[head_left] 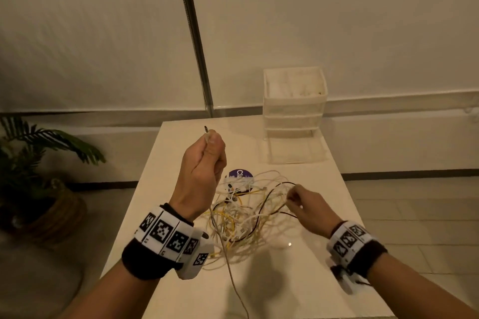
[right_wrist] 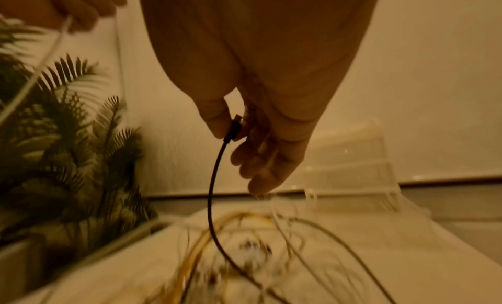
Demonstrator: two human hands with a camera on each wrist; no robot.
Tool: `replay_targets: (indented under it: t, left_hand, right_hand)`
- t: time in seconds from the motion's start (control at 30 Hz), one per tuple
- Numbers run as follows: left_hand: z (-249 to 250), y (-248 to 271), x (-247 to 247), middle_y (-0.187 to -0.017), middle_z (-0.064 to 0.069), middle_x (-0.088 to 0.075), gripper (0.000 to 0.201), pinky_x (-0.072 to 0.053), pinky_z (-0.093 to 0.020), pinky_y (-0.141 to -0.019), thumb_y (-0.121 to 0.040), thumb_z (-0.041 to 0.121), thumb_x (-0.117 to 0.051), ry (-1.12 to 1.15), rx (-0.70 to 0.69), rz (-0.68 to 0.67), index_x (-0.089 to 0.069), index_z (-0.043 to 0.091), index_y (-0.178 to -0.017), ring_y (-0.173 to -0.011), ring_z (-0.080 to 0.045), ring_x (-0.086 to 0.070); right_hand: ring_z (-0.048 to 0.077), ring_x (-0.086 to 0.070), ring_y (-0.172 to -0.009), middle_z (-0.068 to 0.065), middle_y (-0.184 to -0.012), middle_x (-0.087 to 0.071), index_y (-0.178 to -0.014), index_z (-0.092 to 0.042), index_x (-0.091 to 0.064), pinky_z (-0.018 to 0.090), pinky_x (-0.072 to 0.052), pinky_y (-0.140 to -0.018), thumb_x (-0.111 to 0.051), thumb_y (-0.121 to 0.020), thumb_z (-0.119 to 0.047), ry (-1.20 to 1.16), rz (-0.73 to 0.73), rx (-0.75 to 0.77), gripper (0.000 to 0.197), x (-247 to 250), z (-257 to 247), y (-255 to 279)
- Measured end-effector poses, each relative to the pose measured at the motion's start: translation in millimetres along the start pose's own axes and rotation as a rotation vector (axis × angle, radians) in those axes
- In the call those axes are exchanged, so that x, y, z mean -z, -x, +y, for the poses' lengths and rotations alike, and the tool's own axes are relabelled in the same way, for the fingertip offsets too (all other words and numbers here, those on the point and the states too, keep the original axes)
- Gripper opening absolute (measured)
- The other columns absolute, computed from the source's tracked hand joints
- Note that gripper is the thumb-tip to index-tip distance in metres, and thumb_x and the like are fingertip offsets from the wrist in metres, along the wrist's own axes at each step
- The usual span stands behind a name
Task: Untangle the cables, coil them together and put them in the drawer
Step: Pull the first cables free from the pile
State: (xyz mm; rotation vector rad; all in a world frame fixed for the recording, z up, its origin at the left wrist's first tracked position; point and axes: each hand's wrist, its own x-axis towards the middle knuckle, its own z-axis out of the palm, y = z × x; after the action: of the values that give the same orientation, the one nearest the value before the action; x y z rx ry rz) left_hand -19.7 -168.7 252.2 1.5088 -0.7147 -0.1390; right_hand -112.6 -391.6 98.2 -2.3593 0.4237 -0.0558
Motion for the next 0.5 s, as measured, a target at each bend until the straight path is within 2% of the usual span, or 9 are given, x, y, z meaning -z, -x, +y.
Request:
replay_targets:
  t: [0.03, 0.1, 0.17, 0.23, 0.3, 0.37, 0.43, 0.5]
  left_hand:
    - [1, -5, -2, -0.055, 0.001, -0.031, 0.042, -0.023, -0.02, -0.042, -0.099, 0.036, -0.035, 0.015, -0.011, -0.015, -0.037, 0.008, -0.068, -0.045, -0.009, -0.025]
    - [3, -12, -3, -0.055, 0.001, -0.032, 0.04, -0.024, -0.018, -0.043, -0.098, 0.036, -0.037, 0.043, -0.028, -0.039, -0.041, 0.007, -0.071, -0.045, -0.007, -0.026]
    - [4, -17, -4, -0.056, 0.001, -0.032, 0.039, -0.024, -0.018, -0.043, -0.098, 0.037, -0.037, 0.055, -0.033, -0.052, -0.044, 0.008, -0.073, -0.046, -0.008, -0.026]
    - [5, -22, 0, -0.057, -0.002, -0.03, 0.041, -0.022, -0.021, -0.043, -0.098, 0.038, -0.037, 0.072, -0.042, -0.066, -0.047, 0.005, -0.077, -0.046, -0.01, -0.025]
    - [5, -26, 5, -0.059, -0.01, -0.028, 0.04, -0.022, -0.025, -0.044, -0.099, 0.038, -0.037, 0.065, -0.063, -0.07, -0.052, 0.004, -0.085, -0.047, -0.013, -0.024]
    - [6, -30, 12, -0.062, -0.012, -0.031, 0.037, -0.023, -0.026, -0.046, -0.1, 0.039, -0.036, 0.049, -0.086, -0.063, -0.058, 0.01, -0.092, -0.048, -0.014, -0.026]
    - [7, -35, 18, -0.066, -0.011, -0.032, 0.034, -0.024, -0.025, -0.048, -0.1, 0.04, -0.035, 0.058, -0.095, -0.064, -0.062, 0.02, -0.1, -0.049, -0.012, -0.027]
    - [8, -40, 23, -0.066, -0.008, -0.033, 0.033, -0.025, -0.025, -0.049, -0.099, 0.042, -0.036, 0.08, -0.094, -0.073, -0.063, 0.028, -0.113, -0.049, -0.011, -0.029]
  right_hand:
    - [0.022, -0.063, -0.088, 0.003, -0.094, -0.067, -0.091, -0.016, -0.052, 0.033, -0.047, -0.077, -0.058, -0.093, -0.02, -0.104, 0.044, 0.024, 0.007, 13, -17, -6]
    - [0.025, -0.067, -0.094, 0.009, -0.1, -0.07, -0.094, -0.012, -0.049, 0.038, -0.051, -0.081, -0.05, -0.098, -0.018, -0.472, 0.111, 0.006, 0.007, 31, -53, -14]
    - [0.028, -0.069, -0.089, 0.014, -0.091, -0.072, -0.096, -0.007, -0.045, 0.042, -0.053, -0.082, -0.041, -0.102, -0.016, -0.827, 0.186, 0.022, 0.012, 43, -88, -19]
    - [0.028, -0.066, -0.073, 0.012, -0.075, -0.064, -0.094, -0.008, -0.045, 0.044, -0.054, -0.075, -0.038, -0.103, -0.017, -1.059, 0.263, 0.067, 0.014, 54, -122, -25]
    - [0.02, -0.053, -0.06, 0.008, -0.068, -0.053, -0.091, -0.01, -0.047, 0.039, -0.051, -0.064, -0.041, -0.102, -0.018, -1.184, 0.304, 0.1, 0.014, 65, -154, -30]
    - [0.016, -0.044, -0.056, 0.006, -0.067, -0.049, -0.09, -0.011, -0.05, 0.032, -0.041, -0.057, -0.045, -0.1, -0.016, -1.247, 0.296, 0.139, 0.013, 75, -182, -33]
    - [0.014, -0.044, -0.057, 0.007, -0.071, -0.053, -0.091, -0.009, -0.055, 0.029, -0.038, -0.058, -0.048, -0.097, -0.007, -1.298, 0.232, 0.213, 0.009, 85, -204, -33]
    - [0.015, -0.05, -0.061, 0.009, -0.08, -0.061, -0.097, -0.006, -0.06, 0.027, -0.043, -0.061, -0.048, -0.092, 0.006, -1.281, 0.165, 0.308, 0.018, 90, -217, -30]
